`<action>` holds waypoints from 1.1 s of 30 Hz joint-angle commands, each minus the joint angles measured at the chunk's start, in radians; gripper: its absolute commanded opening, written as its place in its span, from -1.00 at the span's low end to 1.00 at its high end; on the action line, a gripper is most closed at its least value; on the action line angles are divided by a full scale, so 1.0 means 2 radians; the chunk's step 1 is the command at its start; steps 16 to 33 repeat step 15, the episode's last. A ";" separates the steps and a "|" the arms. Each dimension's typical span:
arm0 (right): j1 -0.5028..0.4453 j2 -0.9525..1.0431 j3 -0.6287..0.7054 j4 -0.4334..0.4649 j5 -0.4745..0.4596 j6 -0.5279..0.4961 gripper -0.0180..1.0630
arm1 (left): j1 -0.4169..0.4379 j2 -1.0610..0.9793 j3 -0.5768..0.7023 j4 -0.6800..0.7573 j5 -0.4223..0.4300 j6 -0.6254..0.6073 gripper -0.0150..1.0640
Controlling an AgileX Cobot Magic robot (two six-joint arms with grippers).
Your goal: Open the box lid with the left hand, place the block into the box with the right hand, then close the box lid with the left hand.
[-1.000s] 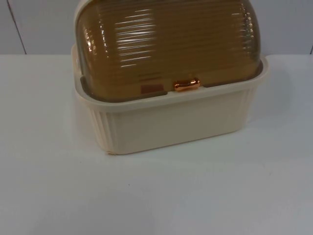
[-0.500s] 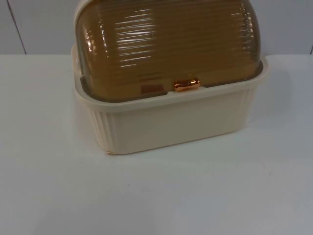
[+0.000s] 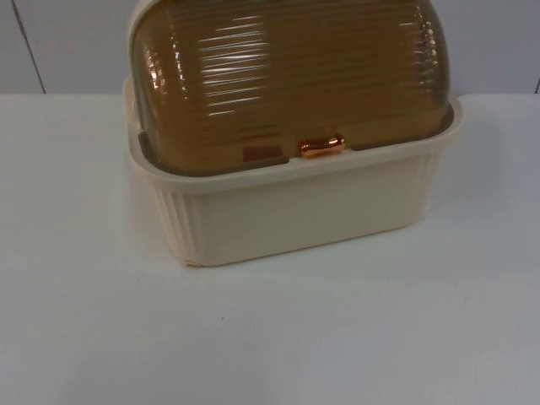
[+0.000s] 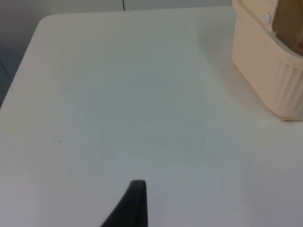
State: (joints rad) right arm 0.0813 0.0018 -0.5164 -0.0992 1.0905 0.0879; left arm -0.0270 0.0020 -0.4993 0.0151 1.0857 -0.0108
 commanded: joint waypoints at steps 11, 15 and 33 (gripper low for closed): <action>0.000 -0.001 0.001 0.000 -0.008 -0.039 0.98 | 0.002 -0.001 0.003 -0.005 -0.005 0.002 0.97; 0.000 -0.001 0.001 0.000 -0.008 -0.021 0.98 | 0.002 -0.001 0.003 -0.005 -0.005 0.002 0.97; 0.000 -0.001 0.001 0.000 -0.008 -0.021 0.98 | 0.002 -0.001 0.003 -0.005 -0.005 0.002 0.97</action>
